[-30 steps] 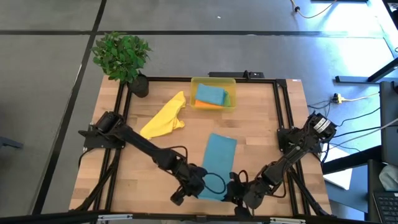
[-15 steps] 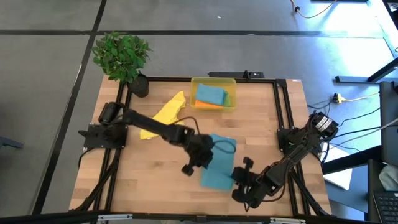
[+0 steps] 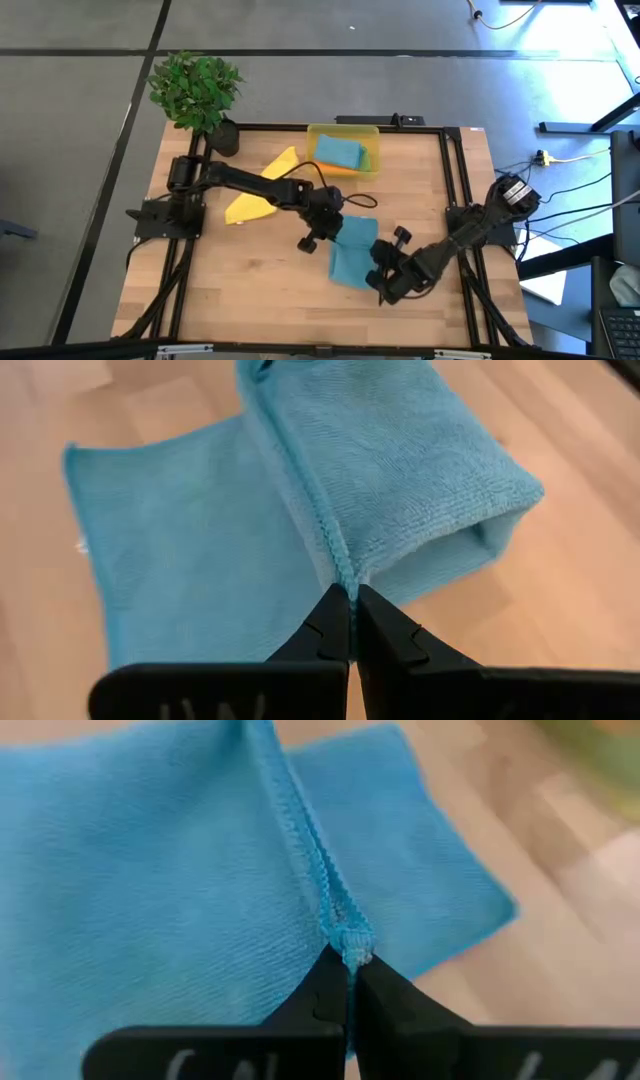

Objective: Fold microfiber towels
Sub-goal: Fold the blue microfiber cloth

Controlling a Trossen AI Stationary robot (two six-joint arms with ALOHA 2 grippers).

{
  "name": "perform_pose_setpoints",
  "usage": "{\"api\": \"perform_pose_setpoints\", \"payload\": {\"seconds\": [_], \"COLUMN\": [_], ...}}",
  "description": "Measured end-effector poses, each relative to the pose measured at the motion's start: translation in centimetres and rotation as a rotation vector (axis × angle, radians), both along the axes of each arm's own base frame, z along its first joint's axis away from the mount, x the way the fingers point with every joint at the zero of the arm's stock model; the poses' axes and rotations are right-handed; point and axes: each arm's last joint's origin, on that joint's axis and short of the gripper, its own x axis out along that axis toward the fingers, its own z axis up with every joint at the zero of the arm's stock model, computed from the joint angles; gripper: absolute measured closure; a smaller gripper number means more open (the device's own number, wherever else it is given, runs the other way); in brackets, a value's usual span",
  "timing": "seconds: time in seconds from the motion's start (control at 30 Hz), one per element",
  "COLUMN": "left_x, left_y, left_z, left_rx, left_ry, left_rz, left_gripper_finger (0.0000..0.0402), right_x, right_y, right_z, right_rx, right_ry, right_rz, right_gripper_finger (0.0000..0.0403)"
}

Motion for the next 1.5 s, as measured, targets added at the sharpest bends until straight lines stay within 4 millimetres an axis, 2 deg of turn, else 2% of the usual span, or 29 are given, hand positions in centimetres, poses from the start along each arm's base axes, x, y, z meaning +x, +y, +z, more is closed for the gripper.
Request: {"api": "perform_pose_setpoints", "payload": {"seconds": [0.4,0.6,1.0,1.27,1.5], "left_x": [-1.0,-1.6,-1.6,-1.9,-1.9], "left_y": [3.2,4.1,4.1,3.5,3.9], "left_z": [-2.3,-3.0,-3.3,-2.6,-2.0], "left_rx": [0.039,0.044,0.105,0.137,0.249], "left_ry": [-0.013,0.006,-0.018,-0.002,-0.024], "left_rz": [0.101,0.128,0.166,0.171,0.254], "left_gripper_finger": [0.0401,0.0401,0.0401,0.0401,0.0401], "right_x": [0.5,1.0,1.2,1.6,1.5], "right_y": [-3.6,-5.3,-5.6,-4.8,-6.2], "right_z": [-2.6,-3.7,-3.6,-0.6,-1.0], "right_rx": [0.018,0.047,0.039,-0.014,-0.042], "right_ry": [0.009,-0.006,-0.015,-0.092,-0.05], "right_rz": [-0.034,-0.036,-0.046,-0.018,-0.074], "right_gripper_finger": [0.04,0.04,0.0399,0.0399,0.0399]}}
